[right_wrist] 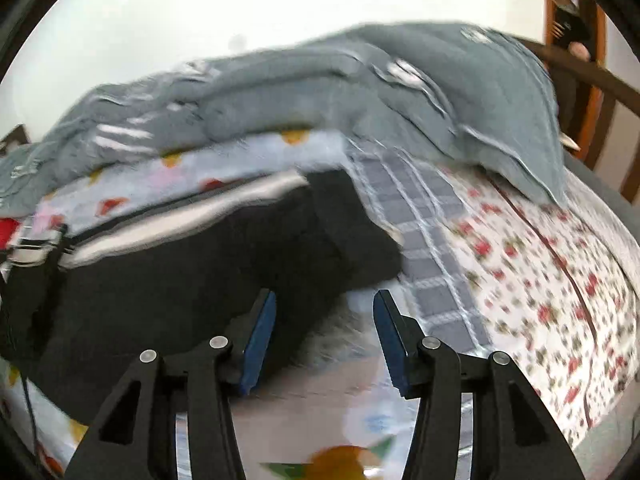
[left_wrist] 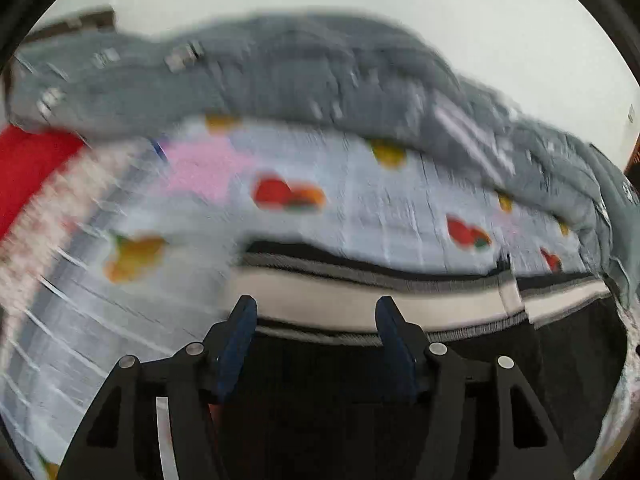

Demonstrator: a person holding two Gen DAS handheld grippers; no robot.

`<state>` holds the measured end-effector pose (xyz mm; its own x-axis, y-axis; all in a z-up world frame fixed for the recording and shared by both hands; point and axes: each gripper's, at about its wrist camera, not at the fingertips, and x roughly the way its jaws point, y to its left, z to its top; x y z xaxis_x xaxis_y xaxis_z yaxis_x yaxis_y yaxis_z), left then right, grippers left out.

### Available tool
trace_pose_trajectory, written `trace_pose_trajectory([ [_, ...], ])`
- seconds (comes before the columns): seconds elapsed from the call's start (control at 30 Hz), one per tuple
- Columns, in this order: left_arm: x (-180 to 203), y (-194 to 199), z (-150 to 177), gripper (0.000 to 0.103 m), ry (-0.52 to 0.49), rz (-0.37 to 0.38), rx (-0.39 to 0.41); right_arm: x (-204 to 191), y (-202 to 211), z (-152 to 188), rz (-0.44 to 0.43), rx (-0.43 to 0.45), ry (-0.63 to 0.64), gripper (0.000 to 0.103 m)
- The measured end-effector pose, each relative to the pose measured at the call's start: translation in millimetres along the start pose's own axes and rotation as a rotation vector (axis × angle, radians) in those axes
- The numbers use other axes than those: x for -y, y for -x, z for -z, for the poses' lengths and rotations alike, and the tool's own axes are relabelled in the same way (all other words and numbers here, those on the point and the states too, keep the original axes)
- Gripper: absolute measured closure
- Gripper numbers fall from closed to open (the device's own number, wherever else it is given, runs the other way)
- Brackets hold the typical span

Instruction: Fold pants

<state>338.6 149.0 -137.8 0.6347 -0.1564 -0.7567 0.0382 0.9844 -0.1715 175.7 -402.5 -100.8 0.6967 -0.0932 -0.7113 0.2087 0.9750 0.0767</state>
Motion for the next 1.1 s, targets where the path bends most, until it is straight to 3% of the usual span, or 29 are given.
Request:
trace_pose_trajectory([
  [0.07, 6.8, -16.5, 11.6, 0.045, -0.015, 0.042, -0.089, -32.3, -0.9, -7.1, -0.051, 0.013, 0.038, 0.053],
  [0.13, 8.9, -9.1, 21.4, 0.046, -0.018, 0.034, -0.077, -70.6, -6.0, -9.1, -0.137, 0.008, 0.071, 0.053],
  [0.23, -3.9, 20.8, 33.7, 0.046, 0.038, 0.088, -0.049, -138.5, -19.5, -6.1, -0.301, -0.023, 0.113, 0.049],
  [0.4, -27.6, 65.1, 58.9, 0.045, 0.107, -0.019, 0.025, -245.0, -55.6, 8.7, -0.532, -0.137, 0.161, 0.047],
  [0.53, -40.4, 92.2, 80.5, 0.045, 0.141, -0.105, 0.031, -309.0, -94.7, 31.8, -0.546, -0.255, 0.223, 0.047],
  [0.57, -43.0, 100.5, 85.0, 0.045, 0.149, -0.114, 0.042, -321.2, -106.9, 39.9, -0.518, -0.296, 0.231, 0.046],
  [0.6, -45.0, 107.4, 88.2, 0.045, 0.153, -0.121, 0.051, -327.9, -106.0, 43.8, -0.485, -0.274, 0.239, 0.046],
  [0.63, -45.6, 115.4, 91.0, 0.045, 0.153, -0.132, 0.064, -333.1, -102.0, 45.1, -0.455, -0.243, 0.259, 0.058],
  [0.67, -46.6, 124.4, 93.4, 0.045, 0.152, -0.148, 0.078, -339.3, -97.8, 47.0, -0.448, -0.237, 0.288, 0.086],
  [0.73, -46.4, 140.4, 97.3, 0.045, 0.147, -0.19, 0.104, -336.6, -84.4, 45.3, -0.452, -0.195, 0.287, 0.091],
  [0.83, -45.3, 160.8, 99.4, 0.045, 0.148, -0.196, 0.142, -318.6, -59.6, 39.9, -0.488, -0.158, 0.259, 0.092],
  [0.93, -41.8, 179.4, 101.5, 0.044, 0.146, -0.195, 0.177, -310.9, -57.2, 43.3, -0.471, -0.16, 0.265, 0.091],
  [1.1, -30.6, 200.6, 105.3, 0.044, 0.129, -0.184, 0.215, -310.3, -72.2, 58.3, -0.408, -0.23, 0.269, 0.076],
])
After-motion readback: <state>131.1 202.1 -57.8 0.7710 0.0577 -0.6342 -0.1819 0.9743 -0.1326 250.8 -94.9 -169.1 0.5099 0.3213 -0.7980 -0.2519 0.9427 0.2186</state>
